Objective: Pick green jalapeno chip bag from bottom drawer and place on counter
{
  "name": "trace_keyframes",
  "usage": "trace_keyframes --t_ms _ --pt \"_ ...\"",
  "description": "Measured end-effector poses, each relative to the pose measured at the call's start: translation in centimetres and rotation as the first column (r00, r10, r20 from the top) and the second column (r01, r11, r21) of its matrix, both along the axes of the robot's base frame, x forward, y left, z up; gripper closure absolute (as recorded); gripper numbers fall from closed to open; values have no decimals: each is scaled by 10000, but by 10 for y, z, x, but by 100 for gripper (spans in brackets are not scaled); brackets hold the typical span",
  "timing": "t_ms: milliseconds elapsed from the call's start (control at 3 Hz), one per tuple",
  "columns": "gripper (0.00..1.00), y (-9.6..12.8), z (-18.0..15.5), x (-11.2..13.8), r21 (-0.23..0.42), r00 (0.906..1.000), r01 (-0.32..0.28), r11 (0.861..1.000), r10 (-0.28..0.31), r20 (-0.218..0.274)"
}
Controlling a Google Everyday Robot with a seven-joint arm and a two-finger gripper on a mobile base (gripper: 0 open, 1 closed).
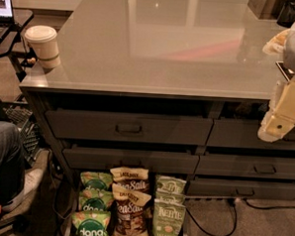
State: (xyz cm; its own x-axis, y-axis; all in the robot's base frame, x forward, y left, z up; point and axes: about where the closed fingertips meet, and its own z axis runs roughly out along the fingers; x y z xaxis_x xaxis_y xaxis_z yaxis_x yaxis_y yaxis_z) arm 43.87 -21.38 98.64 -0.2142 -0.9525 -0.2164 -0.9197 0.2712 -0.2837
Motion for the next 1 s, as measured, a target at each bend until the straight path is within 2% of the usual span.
trace_keyframes --t_ms 333,667,1000 --pt "0 4 -9 -6 -95 9999 -110 9999 110 7" --pt "0 16 -44 -25 -82 9972 -738 9972 737 -150" --pt "0 24 -120 -40 129 9856 -1476 9890 1482 -813"
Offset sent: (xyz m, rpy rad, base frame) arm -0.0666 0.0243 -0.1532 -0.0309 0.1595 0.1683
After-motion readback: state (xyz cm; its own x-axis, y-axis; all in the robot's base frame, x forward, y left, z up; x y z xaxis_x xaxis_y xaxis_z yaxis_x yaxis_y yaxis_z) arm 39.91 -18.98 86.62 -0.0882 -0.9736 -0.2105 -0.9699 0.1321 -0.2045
